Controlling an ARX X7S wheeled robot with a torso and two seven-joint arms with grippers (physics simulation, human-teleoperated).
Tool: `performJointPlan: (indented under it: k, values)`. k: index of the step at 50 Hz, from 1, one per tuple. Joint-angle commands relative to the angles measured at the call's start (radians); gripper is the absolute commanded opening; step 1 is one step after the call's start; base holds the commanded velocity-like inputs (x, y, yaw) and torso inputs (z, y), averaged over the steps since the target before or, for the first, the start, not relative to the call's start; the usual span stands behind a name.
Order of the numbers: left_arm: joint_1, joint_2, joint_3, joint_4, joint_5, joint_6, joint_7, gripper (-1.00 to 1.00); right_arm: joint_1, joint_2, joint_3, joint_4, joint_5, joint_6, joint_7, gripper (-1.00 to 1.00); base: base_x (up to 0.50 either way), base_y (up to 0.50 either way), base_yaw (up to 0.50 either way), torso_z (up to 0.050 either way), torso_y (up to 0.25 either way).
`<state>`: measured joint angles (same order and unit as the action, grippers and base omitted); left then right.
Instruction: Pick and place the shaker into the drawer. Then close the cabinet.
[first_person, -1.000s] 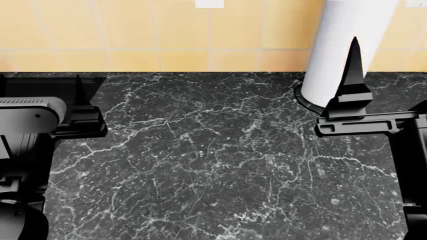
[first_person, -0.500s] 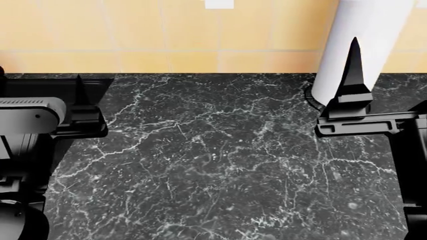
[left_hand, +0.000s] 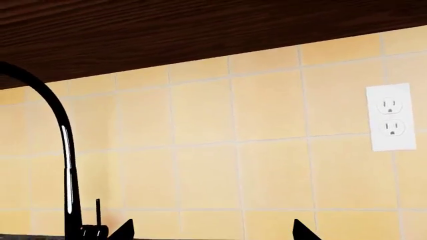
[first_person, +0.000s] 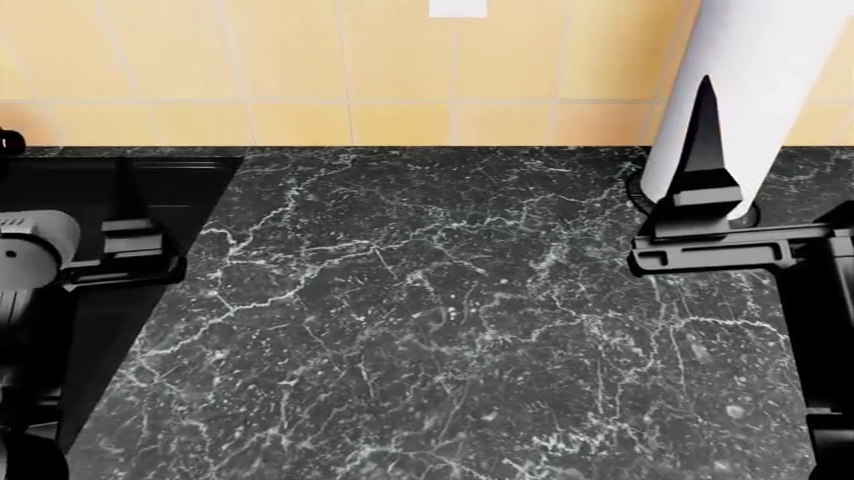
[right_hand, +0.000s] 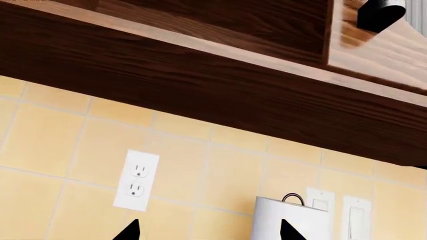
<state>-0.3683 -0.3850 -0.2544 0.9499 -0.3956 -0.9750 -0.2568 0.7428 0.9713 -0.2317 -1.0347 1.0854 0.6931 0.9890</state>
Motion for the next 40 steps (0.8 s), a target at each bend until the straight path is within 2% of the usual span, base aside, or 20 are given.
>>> performJointPlan:
  k: [1,8,13,17,29,40]
  values:
    - [0.074,0.01,-0.157,-0.01,-0.061,0.097,0.055,1.0,0.038,-0.012,-0.014,0.041,0.037,0.004,-0.01,1.0,0.0,0.0,0.0,0.0,0.0]
    - [0.003,0.019,-0.319,0.034,-0.242,-0.002,0.062,1.0,0.07,-0.012,-0.025,0.036,0.062,0.023,0.005,1.0,0.0,0.0,0.0,0.0,0.0]
    - [-0.134,0.0,-0.44,0.057,-0.461,-0.161,0.001,1.0,0.07,-0.005,-0.023,0.032,0.068,0.019,0.007,1.0,0.0,0.0,0.0,0.0,0.0]
    - [-0.214,-0.025,-0.491,0.055,-0.571,-0.242,-0.059,1.0,0.061,-0.002,-0.024,0.032,0.062,0.012,0.002,1.0,0.0,0.0,0.0,0.0,0.0]
    - [-0.405,-0.117,-0.6,0.01,-0.867,-0.39,-0.254,1.0,0.073,-0.001,-0.036,0.032,0.068,0.013,0.003,1.0,0.0,0.0,0.0,0.0,0.0]
    - [-0.482,-0.181,-0.602,-0.023,-1.03,-0.415,-0.397,1.0,0.058,0.005,-0.039,0.031,0.058,-0.002,-0.001,1.0,0.0,0.0,0.0,0.0,0.0]
